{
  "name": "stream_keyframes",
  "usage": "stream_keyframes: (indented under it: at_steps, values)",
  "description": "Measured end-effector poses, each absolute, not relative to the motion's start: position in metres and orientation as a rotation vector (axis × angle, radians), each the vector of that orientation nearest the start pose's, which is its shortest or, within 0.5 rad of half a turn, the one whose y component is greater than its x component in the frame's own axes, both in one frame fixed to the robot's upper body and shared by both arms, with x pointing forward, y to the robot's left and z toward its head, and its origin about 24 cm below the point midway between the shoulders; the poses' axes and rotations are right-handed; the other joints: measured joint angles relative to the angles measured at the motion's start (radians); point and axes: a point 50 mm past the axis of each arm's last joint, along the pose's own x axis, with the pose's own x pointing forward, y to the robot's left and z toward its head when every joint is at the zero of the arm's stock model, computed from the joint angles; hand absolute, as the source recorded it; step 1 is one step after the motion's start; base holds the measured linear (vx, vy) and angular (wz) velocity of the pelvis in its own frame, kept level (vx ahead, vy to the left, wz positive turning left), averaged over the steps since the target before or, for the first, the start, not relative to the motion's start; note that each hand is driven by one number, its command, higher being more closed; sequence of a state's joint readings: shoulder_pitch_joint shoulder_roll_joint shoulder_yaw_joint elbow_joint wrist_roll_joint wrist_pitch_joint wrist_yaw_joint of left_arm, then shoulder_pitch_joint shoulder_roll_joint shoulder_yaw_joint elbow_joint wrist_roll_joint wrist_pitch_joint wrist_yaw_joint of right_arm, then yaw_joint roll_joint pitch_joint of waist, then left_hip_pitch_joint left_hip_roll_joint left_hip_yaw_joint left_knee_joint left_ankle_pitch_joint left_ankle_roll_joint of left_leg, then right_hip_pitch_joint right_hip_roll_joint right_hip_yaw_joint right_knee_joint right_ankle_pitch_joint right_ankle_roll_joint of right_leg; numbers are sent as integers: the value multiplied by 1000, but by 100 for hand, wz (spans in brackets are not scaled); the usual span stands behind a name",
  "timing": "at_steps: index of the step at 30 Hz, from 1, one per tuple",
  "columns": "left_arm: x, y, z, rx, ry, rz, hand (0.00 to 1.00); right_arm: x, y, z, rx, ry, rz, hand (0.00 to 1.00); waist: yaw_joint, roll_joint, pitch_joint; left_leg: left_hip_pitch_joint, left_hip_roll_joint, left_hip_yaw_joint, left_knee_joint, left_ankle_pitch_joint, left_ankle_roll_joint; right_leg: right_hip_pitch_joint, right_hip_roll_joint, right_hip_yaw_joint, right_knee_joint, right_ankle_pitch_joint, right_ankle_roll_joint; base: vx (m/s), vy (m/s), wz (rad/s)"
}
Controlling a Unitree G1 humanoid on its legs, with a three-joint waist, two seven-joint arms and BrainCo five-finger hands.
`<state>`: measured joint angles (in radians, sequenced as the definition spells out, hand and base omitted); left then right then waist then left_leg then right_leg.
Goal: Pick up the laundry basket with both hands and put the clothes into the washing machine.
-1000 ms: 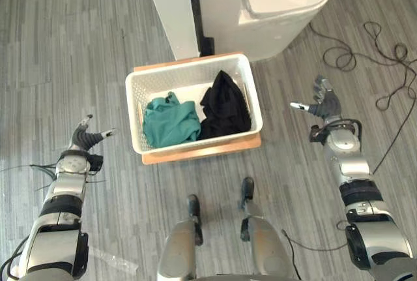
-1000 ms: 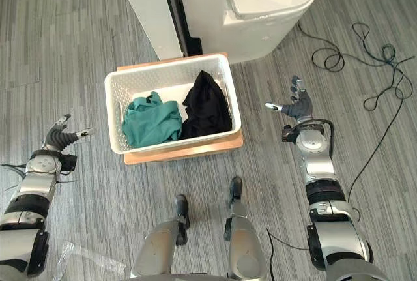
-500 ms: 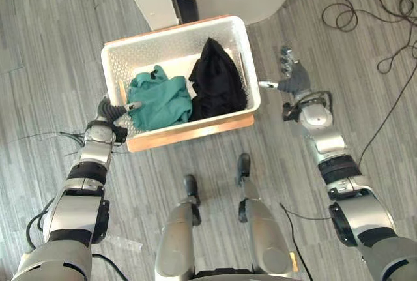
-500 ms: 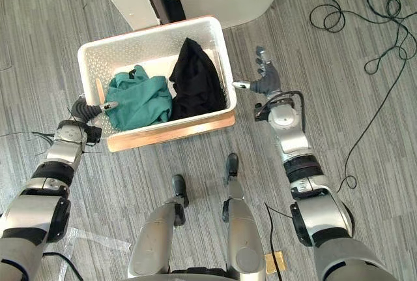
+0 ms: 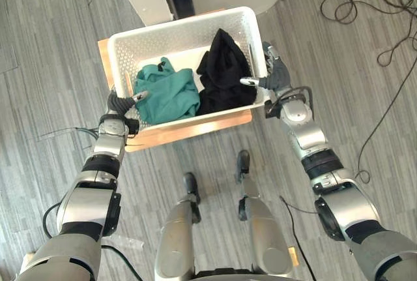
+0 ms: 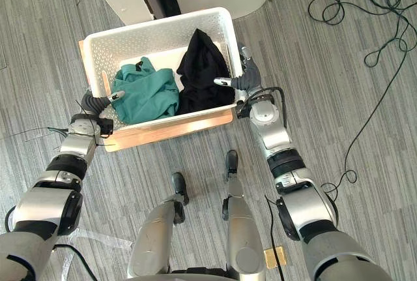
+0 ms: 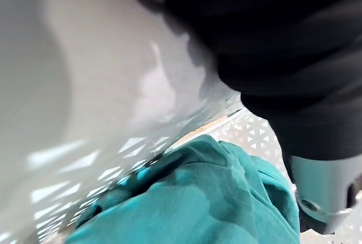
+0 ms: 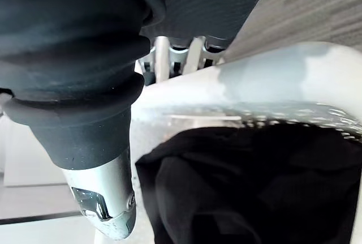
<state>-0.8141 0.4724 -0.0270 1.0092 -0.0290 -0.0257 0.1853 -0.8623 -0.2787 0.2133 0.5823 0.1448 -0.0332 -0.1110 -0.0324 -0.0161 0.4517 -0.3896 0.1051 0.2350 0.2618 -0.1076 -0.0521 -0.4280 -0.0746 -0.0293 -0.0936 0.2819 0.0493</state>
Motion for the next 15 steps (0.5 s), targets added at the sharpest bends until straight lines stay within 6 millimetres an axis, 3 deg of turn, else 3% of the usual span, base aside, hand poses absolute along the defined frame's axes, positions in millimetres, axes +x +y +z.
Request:
stream_keyframes:
  at_steps: [4, 15]
  values:
    - [378, 267, 107, 384, 112, 356, 0, 392, -120, 173, -273, -249, 118, 0, 2, 0, 0, -2, 1, 1, 0, 0, 0, -3, 0, 2, 0, 0, 0, 0, 1, -1]
    - [378, 260, 102, 264, 101, 377, 0, 404, -120, 182, -314, -234, 85, 0, 8, 4, 2, -18, -2, -8, -2, 1, 1, -17, -9, -2, 7, 1, 3, 0, 1, 1]
